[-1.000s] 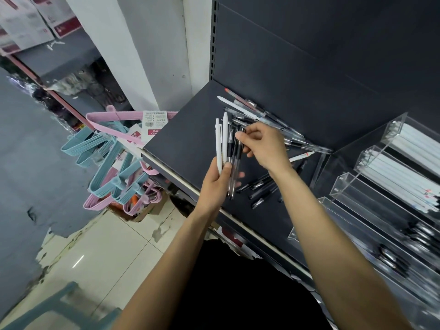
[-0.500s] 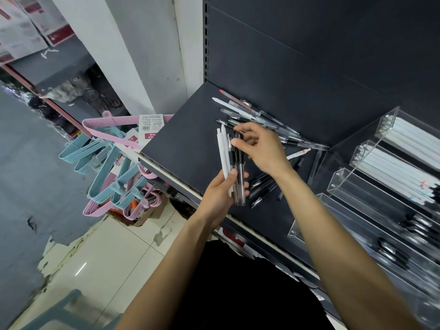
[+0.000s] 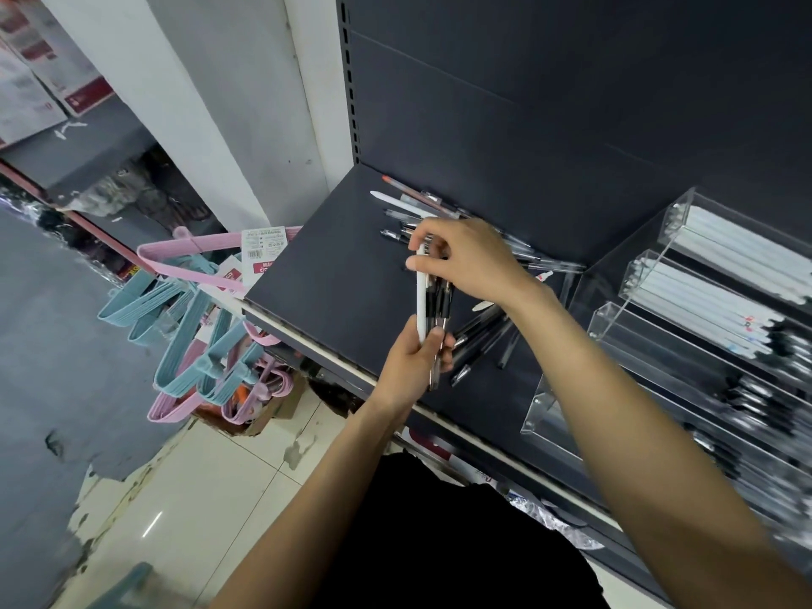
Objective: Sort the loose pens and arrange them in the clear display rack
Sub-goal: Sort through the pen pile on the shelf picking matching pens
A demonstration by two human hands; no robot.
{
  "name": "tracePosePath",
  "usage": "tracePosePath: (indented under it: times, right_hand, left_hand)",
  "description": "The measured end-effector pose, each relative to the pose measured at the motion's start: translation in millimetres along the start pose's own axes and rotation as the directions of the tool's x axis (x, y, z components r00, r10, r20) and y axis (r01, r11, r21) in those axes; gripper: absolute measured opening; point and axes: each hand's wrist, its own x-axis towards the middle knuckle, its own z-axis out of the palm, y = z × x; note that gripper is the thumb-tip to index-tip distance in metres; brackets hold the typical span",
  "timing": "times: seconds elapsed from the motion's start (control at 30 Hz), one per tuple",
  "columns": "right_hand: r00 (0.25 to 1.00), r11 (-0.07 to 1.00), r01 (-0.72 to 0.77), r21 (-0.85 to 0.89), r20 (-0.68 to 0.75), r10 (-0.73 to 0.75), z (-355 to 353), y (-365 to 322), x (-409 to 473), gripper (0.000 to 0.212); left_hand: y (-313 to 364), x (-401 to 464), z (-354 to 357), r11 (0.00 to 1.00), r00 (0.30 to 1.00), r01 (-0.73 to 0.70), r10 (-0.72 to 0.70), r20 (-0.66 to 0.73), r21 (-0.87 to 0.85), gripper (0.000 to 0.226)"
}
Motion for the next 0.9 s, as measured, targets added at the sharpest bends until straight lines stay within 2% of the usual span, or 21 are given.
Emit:
tracePosePath:
  times: [0.1,0.2,0.27,0.33,0.47,0.57,0.63,0.7,0.8,0.9]
  right_hand:
    - [0.998,0.999,-0.019,0.033,0.059,0.017,0,-5,5,0.016]
    - [0.987,0.963,-0.067,0.261,-0.126,0.103,-9,-9,9,0.016]
    - [0.939,0.871,-0.049,0.489,-0.275,0.207,-19,-7,8,0.023]
    - [0.878,0.755,-0.008,0.656,-0.357,0.320,-18,-7,0,0.027]
    - [0.764,0.460,0.021,0.888,-0.311,0.565,33,-24,-22,0.014]
    - [0.675,0.356,0.009,0.934,-0.268,0.687,76,-39,-33,0.008]
    - [0.624,0.397,-0.005,0.918,-0.307,0.719,90,-48,-34,0.008]
    - [0.608,0.465,-0.007,0.885,-0.365,0.705,97,-58,-33,0.009]
    - [0.631,0.558,-0.050,0.828,-0.407,0.660,103,-69,-35,0.009]
    - [0.650,0.722,-0.113,0.683,-0.499,0.573,107,-73,-41,0.005]
  left_hand:
    - [-1,-1,-2,0.999,1.000,-0.022,0.022,-0.007,0.037,0.014]
    - [-4,0,-11,0.999,0.999,0.000,0.002,-0.035,0.041,0.010]
    - [-6,0,-22,0.998,0.998,0.045,-0.047,-0.052,-0.050,0.012]
    - [-2,4,-34,0.978,0.995,0.071,-0.082,-0.050,-0.196,0.014]
    - [18,21,-55,0.893,0.997,0.046,-0.068,-0.034,-0.448,0.016]
    - [31,31,-63,0.854,0.997,0.032,-0.065,-0.046,-0.519,0.018]
    - [36,35,-66,0.841,0.997,0.034,-0.065,-0.039,-0.539,0.020]
    - [40,36,-67,0.829,0.998,0.032,-0.058,-0.030,-0.558,0.022]
    - [39,32,-66,0.829,0.998,0.055,-0.068,-0.003,-0.557,0.022]
    - [38,26,-63,0.791,0.995,0.091,-0.097,0.023,-0.605,0.020]
